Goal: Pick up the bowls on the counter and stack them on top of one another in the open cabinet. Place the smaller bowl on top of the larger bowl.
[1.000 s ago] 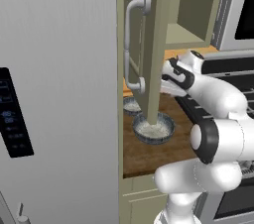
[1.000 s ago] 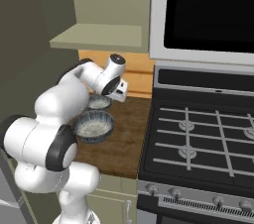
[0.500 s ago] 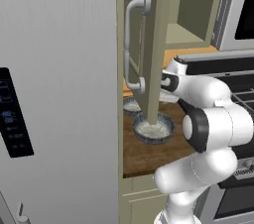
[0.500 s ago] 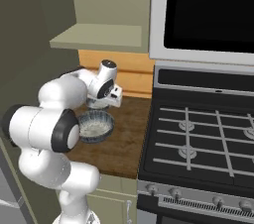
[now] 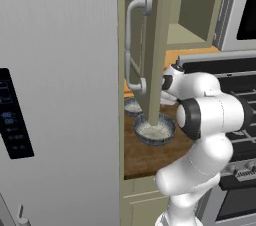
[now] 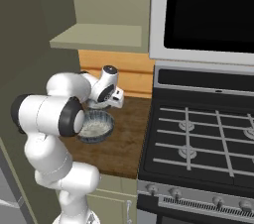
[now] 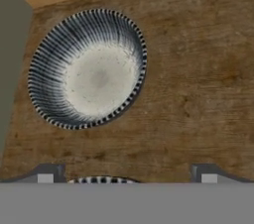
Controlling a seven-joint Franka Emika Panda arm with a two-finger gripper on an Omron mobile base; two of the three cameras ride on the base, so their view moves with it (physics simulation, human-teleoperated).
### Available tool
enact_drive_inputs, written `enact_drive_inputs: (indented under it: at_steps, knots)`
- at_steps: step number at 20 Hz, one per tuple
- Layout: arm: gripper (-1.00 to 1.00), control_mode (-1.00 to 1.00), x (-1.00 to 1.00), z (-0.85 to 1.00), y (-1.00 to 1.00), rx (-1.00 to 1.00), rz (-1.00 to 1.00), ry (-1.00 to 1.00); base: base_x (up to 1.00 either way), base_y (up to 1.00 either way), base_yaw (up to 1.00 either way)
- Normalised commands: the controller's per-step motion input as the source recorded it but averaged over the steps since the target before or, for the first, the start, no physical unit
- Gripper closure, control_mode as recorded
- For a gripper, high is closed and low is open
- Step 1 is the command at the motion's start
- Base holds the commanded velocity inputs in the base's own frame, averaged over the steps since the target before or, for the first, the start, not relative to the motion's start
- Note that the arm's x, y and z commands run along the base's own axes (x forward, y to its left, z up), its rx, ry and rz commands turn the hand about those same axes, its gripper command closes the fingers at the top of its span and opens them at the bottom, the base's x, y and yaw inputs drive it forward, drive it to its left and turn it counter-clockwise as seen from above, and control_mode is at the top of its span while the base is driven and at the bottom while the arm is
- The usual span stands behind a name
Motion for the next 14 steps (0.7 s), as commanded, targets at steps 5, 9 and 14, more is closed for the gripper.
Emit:
enact_drive_inputs:
  at_steps: [5, 9, 14]
  knots:
    - [-1.00, -1.00, 0.28, -0.10, 0.05, 0.00, -0.03, 0.00, 0.00, 0.00, 0.00]
    - [-1.00, -1.00, 0.30, -0.17, 0.20, -0.02, -0.03, 0.00, 0.00, 0.00, 0.00]
    - [-1.00, -1.00, 0.16, -0.32, 0.17, -0.06, 0.00, 0.00, 0.00, 0.00, 0.00]
